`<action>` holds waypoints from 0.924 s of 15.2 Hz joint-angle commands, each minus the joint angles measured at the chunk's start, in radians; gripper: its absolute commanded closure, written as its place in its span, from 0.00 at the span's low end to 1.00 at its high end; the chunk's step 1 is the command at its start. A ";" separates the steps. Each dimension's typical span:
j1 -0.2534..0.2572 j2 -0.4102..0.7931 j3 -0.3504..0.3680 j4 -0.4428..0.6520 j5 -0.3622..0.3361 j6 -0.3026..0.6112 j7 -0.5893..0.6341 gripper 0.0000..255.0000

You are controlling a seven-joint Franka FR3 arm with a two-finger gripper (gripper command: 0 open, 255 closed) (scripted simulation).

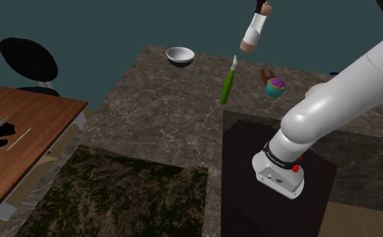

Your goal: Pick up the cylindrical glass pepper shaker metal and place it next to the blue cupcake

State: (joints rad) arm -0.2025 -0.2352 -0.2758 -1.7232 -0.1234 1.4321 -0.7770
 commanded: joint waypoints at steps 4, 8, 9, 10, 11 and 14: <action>-0.048 0.079 -0.088 0.086 -0.001 0.004 -0.142 1.00; -0.091 0.161 -0.157 0.172 0.018 0.004 -0.255 1.00; -0.104 0.185 -0.173 0.197 0.026 0.003 -0.285 1.00; -0.122 0.220 -0.195 0.235 0.039 0.001 -0.325 1.00; -0.122 0.214 -0.194 0.214 0.036 0.016 -0.322 1.00; -0.120 0.198 -0.191 0.155 0.030 0.060 -0.313 1.00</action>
State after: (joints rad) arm -0.3222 -0.0339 -0.4662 -1.5502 -0.0924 1.4763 -1.0906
